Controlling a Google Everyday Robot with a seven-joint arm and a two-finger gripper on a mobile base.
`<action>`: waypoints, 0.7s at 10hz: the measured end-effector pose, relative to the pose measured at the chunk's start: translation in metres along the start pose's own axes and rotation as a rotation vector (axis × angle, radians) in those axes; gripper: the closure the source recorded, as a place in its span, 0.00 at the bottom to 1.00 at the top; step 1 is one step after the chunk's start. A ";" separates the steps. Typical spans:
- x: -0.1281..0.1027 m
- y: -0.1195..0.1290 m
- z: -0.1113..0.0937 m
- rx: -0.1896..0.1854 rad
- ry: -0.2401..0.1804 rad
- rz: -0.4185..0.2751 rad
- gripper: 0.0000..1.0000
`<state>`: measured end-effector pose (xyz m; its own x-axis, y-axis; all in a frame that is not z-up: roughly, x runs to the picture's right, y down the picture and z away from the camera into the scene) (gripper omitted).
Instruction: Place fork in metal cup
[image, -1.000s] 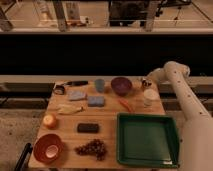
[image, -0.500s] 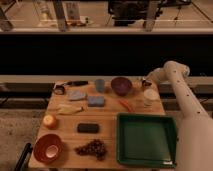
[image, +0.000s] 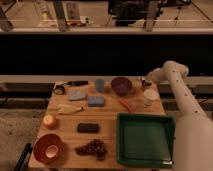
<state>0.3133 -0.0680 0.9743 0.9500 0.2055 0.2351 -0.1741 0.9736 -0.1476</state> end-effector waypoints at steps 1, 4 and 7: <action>0.000 0.001 0.001 -0.001 0.000 0.001 1.00; 0.004 0.003 0.003 0.001 0.002 0.011 1.00; 0.006 0.005 0.004 0.003 0.005 0.019 1.00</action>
<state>0.3169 -0.0615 0.9788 0.9478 0.2236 0.2273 -0.1929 0.9697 -0.1496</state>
